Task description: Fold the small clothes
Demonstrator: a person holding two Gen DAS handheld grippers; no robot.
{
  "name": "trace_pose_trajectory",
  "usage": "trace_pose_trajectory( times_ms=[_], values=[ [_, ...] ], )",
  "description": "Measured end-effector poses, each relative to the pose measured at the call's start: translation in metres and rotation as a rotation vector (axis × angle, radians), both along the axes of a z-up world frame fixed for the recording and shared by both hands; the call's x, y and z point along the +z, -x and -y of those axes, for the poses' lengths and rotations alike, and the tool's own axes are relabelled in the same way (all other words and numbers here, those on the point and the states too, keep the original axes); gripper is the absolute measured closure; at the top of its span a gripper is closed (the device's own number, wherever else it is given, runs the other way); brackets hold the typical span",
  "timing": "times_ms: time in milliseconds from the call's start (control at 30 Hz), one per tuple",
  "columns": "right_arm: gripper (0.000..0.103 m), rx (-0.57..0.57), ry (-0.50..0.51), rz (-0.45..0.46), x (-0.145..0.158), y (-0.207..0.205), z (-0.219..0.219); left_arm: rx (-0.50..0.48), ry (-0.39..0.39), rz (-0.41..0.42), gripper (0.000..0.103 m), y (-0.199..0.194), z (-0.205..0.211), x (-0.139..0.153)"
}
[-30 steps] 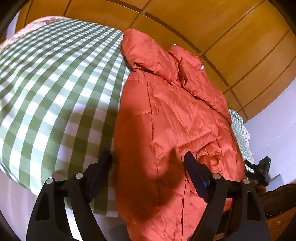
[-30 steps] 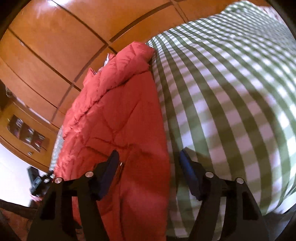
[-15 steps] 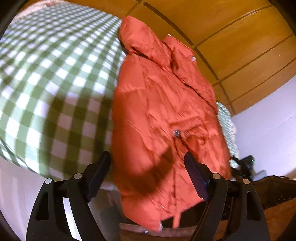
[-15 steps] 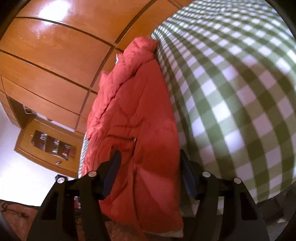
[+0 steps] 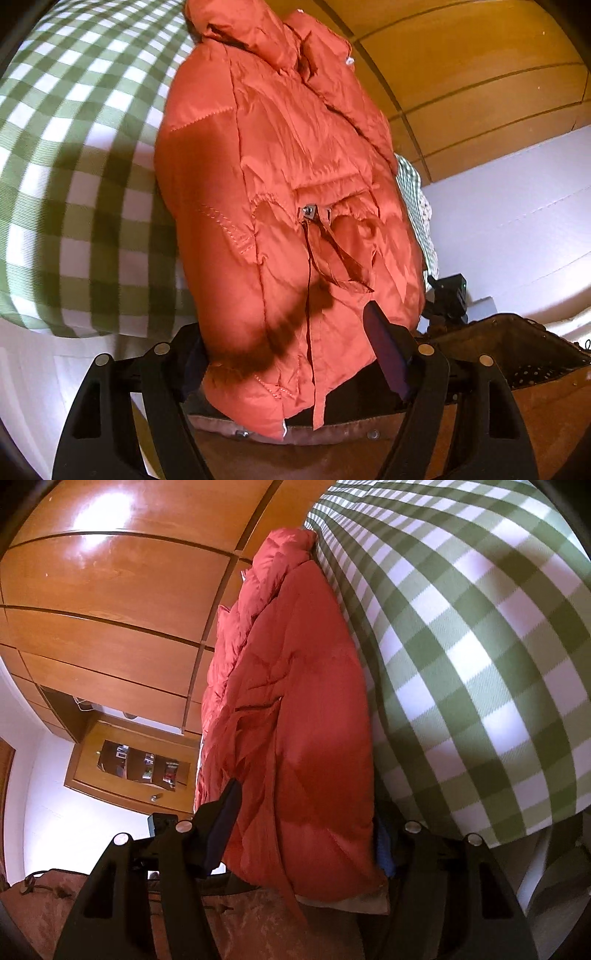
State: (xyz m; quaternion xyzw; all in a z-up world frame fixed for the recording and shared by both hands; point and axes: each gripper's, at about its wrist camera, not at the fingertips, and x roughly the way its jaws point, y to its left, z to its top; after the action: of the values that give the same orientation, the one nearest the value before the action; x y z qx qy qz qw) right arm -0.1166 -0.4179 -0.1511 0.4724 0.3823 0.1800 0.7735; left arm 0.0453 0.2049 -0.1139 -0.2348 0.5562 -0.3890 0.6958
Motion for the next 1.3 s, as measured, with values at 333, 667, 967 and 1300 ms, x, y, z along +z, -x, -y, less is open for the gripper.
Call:
trace_pose_trajectory(
  times_ms=[333, 667, 967, 1300],
  values=[
    [0.08, 0.074, -0.095, 0.158, 0.022, -0.003, -0.009, -0.017, -0.026, 0.127, 0.081, 0.002, 0.025, 0.031],
    [0.085, 0.063, -0.233, 0.367, 0.059, -0.004, -0.009, 0.126, 0.312, 0.199, 0.088, 0.013, -0.011, 0.076],
    [0.086, 0.071, -0.297, 0.484, 0.093, 0.014, -0.015, 0.135, 0.544, 0.24, 0.088, 0.03, -0.021, 0.107],
    [0.086, 0.042, -0.508, 0.689, 0.125, 0.041, -0.001, 0.254, 0.825, 0.185, 0.088, 0.022, -0.045, 0.117]
  ],
)
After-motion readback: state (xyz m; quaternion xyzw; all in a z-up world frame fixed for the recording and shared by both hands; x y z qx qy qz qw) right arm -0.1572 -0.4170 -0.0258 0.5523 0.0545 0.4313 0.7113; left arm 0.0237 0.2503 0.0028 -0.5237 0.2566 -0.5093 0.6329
